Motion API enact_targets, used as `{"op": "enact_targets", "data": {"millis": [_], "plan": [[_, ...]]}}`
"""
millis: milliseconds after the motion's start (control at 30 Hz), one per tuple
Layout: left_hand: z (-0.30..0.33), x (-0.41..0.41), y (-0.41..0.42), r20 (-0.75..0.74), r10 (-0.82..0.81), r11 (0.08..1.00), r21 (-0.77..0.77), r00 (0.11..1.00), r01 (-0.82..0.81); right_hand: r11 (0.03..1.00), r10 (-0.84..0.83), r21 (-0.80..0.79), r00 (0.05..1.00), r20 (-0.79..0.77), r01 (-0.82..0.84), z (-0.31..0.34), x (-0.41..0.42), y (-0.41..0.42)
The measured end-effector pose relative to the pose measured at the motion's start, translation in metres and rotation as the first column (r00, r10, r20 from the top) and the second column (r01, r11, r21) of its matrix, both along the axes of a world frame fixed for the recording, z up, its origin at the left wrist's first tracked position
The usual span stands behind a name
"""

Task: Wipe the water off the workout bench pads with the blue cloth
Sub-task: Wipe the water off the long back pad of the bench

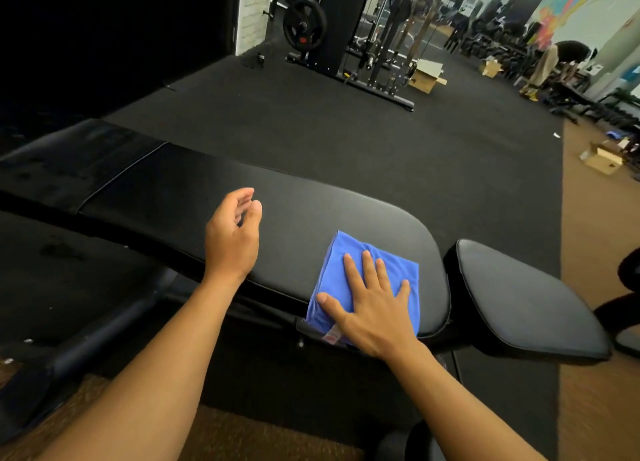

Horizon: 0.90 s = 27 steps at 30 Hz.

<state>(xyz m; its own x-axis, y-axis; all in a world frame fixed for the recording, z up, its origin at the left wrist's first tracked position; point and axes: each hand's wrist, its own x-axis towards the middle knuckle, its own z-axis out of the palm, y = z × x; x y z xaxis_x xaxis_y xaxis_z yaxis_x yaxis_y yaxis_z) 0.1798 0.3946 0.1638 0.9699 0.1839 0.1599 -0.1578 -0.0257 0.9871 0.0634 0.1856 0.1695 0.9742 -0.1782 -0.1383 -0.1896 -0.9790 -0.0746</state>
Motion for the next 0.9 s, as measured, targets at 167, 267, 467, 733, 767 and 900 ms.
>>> {"op": "enact_targets", "data": {"millis": [167,267,467,733,767,900], "plan": [[-0.004,0.000,-0.001,0.035,0.003,0.999,0.045,0.999,-0.004,1.000,0.002,-0.028,1.000,0.023,-0.001,-0.003,-0.012,-0.001],[-0.008,0.002,-0.002,0.055,0.015,0.999,0.045,0.998,-0.018,1.000,-0.028,-0.010,0.999,0.015,0.028,-0.002,0.011,-0.006],[-0.013,0.002,-0.005,0.096,0.059,0.997,0.035,0.994,-0.063,0.992,-0.119,0.044,0.993,-0.014,0.120,-0.001,0.103,-0.038],[-0.013,0.009,-0.014,0.085,0.048,0.981,0.183,0.995,-0.063,0.990,-0.141,0.012,0.990,0.005,0.141,-0.004,0.170,-0.053],[-0.013,0.009,-0.014,0.088,0.050,0.978,0.196,0.995,-0.066,0.990,-0.141,0.011,0.990,0.003,0.141,-0.004,0.174,-0.053],[-0.013,0.008,-0.014,0.087,0.058,0.972,0.224,0.995,-0.076,0.990,-0.138,0.011,0.990,-0.009,0.138,-0.003,0.176,-0.053]]}}
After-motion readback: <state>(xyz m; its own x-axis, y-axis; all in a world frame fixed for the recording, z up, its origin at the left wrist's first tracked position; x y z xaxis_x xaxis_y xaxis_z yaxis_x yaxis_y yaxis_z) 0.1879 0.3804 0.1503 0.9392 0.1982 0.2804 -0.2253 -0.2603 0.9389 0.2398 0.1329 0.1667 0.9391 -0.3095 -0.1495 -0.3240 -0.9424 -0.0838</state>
